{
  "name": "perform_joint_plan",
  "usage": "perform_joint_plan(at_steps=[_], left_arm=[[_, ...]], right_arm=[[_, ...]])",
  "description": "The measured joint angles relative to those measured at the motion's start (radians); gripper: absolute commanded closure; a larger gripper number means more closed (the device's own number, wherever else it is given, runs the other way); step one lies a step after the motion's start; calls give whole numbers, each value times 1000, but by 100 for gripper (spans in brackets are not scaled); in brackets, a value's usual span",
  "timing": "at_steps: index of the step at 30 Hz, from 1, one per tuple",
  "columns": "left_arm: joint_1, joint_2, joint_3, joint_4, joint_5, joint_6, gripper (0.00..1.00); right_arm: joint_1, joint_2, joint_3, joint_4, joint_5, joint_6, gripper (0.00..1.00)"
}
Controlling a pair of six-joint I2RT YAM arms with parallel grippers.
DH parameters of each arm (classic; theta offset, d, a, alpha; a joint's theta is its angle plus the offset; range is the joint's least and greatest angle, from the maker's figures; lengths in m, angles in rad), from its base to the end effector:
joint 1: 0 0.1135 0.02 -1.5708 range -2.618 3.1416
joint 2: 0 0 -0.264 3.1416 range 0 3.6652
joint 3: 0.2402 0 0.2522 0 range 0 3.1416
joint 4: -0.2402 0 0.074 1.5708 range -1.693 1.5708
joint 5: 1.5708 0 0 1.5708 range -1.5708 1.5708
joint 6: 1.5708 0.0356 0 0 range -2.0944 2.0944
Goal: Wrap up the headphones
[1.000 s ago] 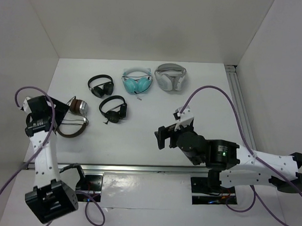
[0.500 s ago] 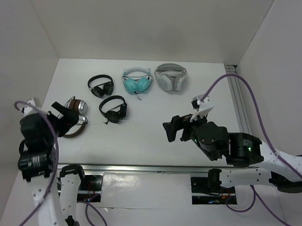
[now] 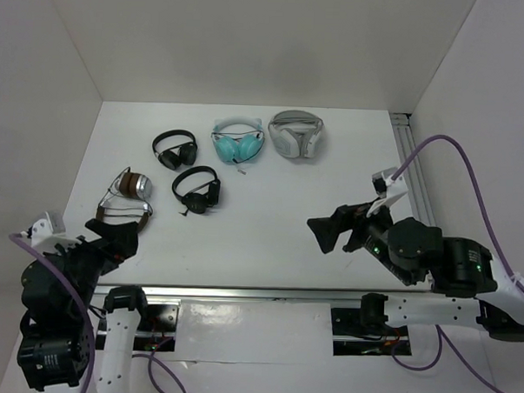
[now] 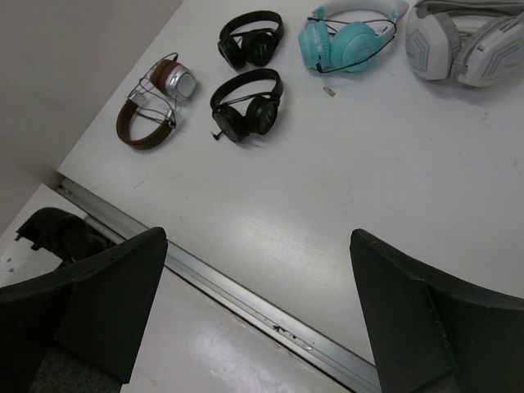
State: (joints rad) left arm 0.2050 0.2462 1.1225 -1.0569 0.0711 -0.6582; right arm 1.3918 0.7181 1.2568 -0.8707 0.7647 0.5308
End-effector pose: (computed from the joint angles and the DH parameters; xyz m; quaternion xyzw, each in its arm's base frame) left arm -0.0168 -0.0061 0.3848 -0.3004 0.7066 -0.1704 0.6176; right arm 0.0412 0.0890 0.4319 -0.1184 0.7769 0.2677 0.5574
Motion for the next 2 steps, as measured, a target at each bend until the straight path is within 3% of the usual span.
perform_joint_plan(at_steps=[2], left_arm=[[0, 0, 0, -8, -1, 0, 0]], right_arm=[[0, 3, 0, -7, -5, 1, 0]])
